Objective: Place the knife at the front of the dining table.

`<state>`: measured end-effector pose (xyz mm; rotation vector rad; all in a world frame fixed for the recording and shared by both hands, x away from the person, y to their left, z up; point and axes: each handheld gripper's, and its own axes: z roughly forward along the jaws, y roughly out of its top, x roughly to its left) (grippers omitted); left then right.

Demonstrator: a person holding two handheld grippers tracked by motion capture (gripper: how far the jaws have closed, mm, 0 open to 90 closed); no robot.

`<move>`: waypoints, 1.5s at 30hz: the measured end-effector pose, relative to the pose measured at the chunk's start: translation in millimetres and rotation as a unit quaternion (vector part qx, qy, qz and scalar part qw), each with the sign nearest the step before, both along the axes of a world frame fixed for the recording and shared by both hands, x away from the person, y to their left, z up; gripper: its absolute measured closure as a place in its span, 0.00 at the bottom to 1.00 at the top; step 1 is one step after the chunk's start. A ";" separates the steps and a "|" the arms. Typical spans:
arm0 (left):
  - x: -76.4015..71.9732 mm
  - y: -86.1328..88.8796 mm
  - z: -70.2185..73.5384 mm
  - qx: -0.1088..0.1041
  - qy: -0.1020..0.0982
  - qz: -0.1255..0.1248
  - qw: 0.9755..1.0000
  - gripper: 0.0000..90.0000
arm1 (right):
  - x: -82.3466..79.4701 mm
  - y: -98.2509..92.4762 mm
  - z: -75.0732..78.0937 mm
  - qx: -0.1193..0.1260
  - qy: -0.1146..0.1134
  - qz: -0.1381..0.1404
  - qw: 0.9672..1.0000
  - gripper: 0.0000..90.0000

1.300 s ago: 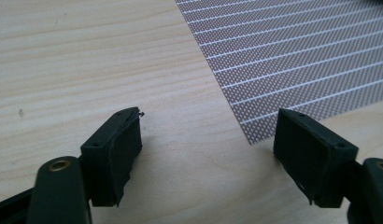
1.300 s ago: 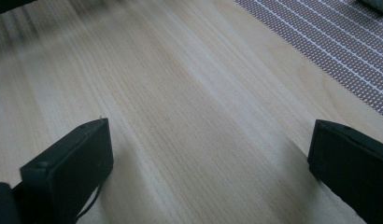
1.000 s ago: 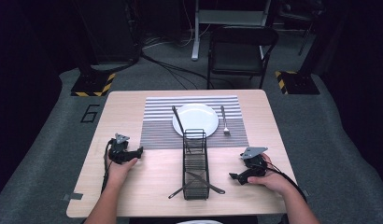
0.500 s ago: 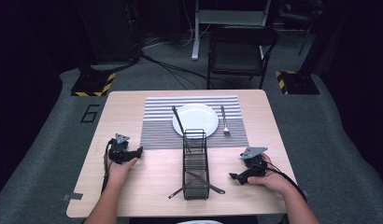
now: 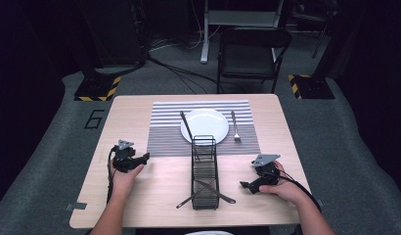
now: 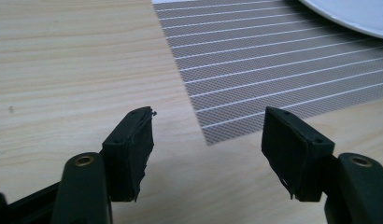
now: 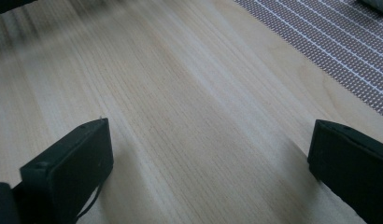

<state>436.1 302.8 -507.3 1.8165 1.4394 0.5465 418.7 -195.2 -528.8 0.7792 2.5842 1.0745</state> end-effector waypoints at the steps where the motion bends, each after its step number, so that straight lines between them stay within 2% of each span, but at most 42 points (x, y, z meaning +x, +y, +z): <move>1: -1.1 -3.6 1.4 -0.004 -0.003 -0.001 1.000 0.38 | 0.0 0.0 0.0 0.000 0.000 0.000 1.000 0.00; 5: -2.4 -13.1 3.8 0.008 0.003 -0.019 1.000 0.42 | -0.4 0.2 -0.1 0.001 0.002 -0.002 1.000 0.00; 8: -4.0 -19.6 5.2 -0.003 0.010 -0.033 0.999 0.45 | -0.9 0.2 0.2 0.000 0.005 -0.003 1.000 0.00; 11: -5.7 -25.9 7.6 0.003 0.013 -0.047 0.999 0.46 | -0.5 0.1 0.0 0.000 0.003 -0.001 1.000 0.00; 13: -6.5 -30.6 6.8 0.002 0.007 -0.049 0.999 0.47 | -0.9 0.1 0.4 -0.001 0.006 -0.002 1.000 0.00; 14: -7.2 -33.3 7.2 0.004 0.015 -0.056 0.998 0.47 | -0.8 0.2 0.2 0.000 0.005 -0.003 1.000 0.00; 18: -10.0 -43.7 9.3 0.000 0.014 -0.068 0.998 0.49 | -0.8 0.2 0.2 0.000 0.005 -0.002 1.000 0.00; 23: -11.5 -57.3 20.0 0.008 0.012 -0.088 0.996 0.51 | -0.9 0.2 0.2 0.000 0.005 -0.003 1.000 0.00; 28: -11.8 -70.3 31.1 -0.006 0.012 -0.099 0.995 0.54 | -0.8 0.2 0.2 0.000 0.005 -0.003 1.000 0.00; 31: -13.0 -76.8 39.3 -0.015 0.001 -0.102 0.995 0.55 | -0.9 0.2 0.1 0.001 0.005 -0.003 1.000 0.00; 32: -13.2 -77.6 42.5 -0.016 0.002 -0.110 0.994 0.56 | -0.9 0.2 0.1 0.000 0.005 -0.003 1.000 0.00; 39: -13.4 -84.5 62.5 -0.024 -0.013 -0.116 0.993 0.59 | -0.9 0.2 0.2 0.000 0.005 -0.003 1.000 0.00; 41: -13.2 -87.5 67.6 -0.032 -0.017 -0.116 0.993 0.59 | -0.8 0.2 0.1 0.000 0.005 -0.003 1.000 0.00; 45: -12.6 -93.3 77.7 -0.043 -0.021 -0.126 0.991 0.62 | -0.9 0.2 0.1 0.000 0.005 -0.003 1.000 0.00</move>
